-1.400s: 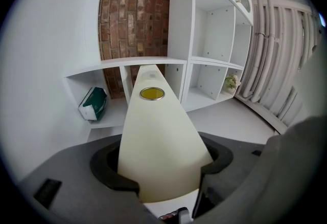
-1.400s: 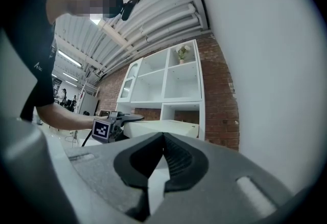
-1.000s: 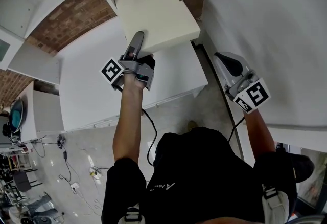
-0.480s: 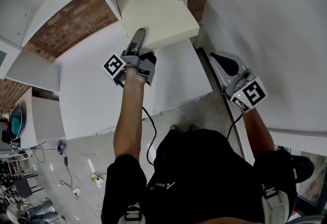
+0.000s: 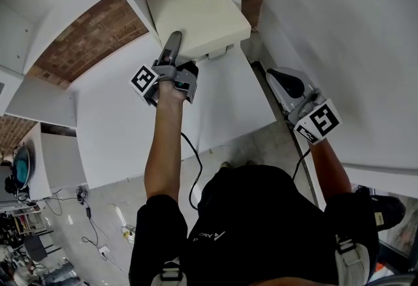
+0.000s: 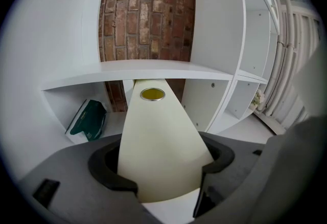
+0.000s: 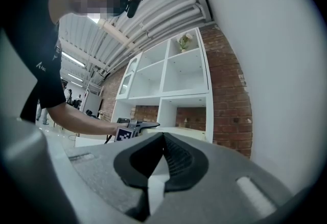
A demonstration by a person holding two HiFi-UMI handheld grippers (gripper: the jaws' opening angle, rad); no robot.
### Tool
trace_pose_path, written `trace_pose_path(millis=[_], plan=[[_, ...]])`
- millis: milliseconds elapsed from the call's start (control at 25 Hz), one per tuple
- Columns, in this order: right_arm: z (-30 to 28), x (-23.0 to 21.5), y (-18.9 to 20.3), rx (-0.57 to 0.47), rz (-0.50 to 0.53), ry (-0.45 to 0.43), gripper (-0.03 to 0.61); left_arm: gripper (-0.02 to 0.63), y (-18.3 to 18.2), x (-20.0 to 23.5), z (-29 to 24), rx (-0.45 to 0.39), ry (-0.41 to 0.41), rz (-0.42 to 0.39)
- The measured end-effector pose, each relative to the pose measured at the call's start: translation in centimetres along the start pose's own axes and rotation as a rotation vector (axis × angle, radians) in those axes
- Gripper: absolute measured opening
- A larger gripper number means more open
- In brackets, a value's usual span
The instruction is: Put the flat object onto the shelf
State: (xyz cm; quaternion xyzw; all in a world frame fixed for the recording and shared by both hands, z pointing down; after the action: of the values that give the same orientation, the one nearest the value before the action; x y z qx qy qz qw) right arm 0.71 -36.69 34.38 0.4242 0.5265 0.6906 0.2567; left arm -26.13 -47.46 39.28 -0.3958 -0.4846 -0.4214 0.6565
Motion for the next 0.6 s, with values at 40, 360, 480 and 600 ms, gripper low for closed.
trace_pose_path(millis=[40,360,480,600], plan=[[-0.2,0.0,0.1,0.001,-0.001,0.001,0.001,0.334,-0.3,0.0,-0.3,-0.001,0.001,0.002],[-0.6,-0.1,0.6,0.007,-0.007,0.010,0.002,0.351,-2.4,0.5,-1.8,-0.029,0.001,-0.006],[-0.5,-0.3,0.9,0.012,-0.010,0.017,0.001,0.359,-2.5,0.3,-2.2,-0.039,0.002,0.020],[-0.6,-0.2,1.1,0.014,-0.012,0.018,0.000,0.374,-2.9,0.3,-2.4,-0.045,0.009,0.023]])
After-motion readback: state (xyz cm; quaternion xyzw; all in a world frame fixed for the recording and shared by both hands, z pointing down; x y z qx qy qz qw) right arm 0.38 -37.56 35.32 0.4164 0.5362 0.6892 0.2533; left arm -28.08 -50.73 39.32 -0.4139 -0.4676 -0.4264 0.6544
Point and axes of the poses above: the fingertips, and each gripper's own axes: z backward along the fingers, x to its left, y out of its underside, the point moved 3 cm from there along z, backward along the fingers, and after that the axes turned 10 degrees about z, right-handed, at the moved point
